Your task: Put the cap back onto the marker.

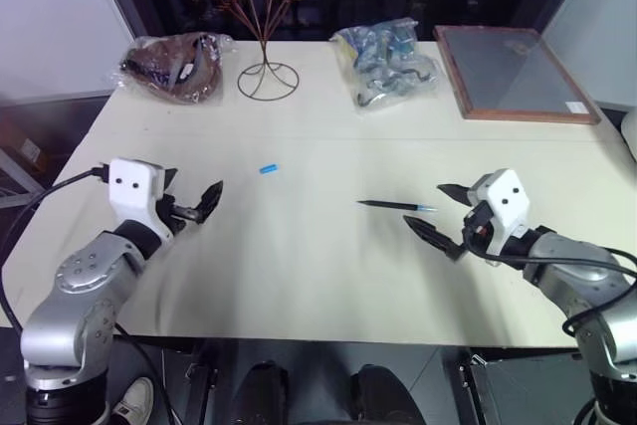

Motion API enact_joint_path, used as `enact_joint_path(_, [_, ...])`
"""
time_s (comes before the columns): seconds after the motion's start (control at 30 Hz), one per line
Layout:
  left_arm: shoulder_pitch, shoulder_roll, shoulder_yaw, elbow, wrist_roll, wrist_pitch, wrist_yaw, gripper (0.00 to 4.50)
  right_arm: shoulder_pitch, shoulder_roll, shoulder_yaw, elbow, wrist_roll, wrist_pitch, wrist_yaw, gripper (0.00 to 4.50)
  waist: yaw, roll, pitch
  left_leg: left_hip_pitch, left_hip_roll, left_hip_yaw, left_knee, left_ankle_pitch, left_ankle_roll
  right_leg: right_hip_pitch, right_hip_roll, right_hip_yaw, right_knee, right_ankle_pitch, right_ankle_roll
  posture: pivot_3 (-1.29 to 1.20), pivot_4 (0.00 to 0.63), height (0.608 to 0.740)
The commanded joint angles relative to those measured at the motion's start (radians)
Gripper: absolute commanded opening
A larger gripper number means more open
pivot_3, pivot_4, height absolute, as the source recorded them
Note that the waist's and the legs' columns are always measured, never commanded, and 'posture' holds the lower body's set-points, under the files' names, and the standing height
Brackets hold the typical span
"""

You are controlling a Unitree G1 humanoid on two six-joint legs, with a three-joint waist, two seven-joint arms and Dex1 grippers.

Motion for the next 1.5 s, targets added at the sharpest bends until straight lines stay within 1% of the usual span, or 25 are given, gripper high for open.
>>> enact_joint_path(0.03, [-0.015, 0.007, 0.004, -0.021, -0.004, -0.012, 0.000, 4.48, -0.008, -0.005, -0.025, -0.031, 0.011, -0.015, -0.001, 4.50, 0.000, 0.000, 0.000, 0.000, 0.000, 0.000, 0.000, 0.000, 0.000, 0.000, 0.000, 0.000, 0.000, 0.000, 0.000, 0.00, 0.150, 0.740])
enact_joint_path(1.5, [-0.048, 0.000, -0.008, 0.002, -0.007, -0.004, -0.003, 4.48, -0.013, -0.002, -0.001, -0.032, -0.001, -0.024, -0.007, 4.50, 0.000, 0.000, 0.000, 0.000, 0.000, 0.000, 0.000, 0.000, 0.000, 0.000, 0.000, 0.000, 0.000, 0.000, 0.000, 0.00, 0.150, 0.740])
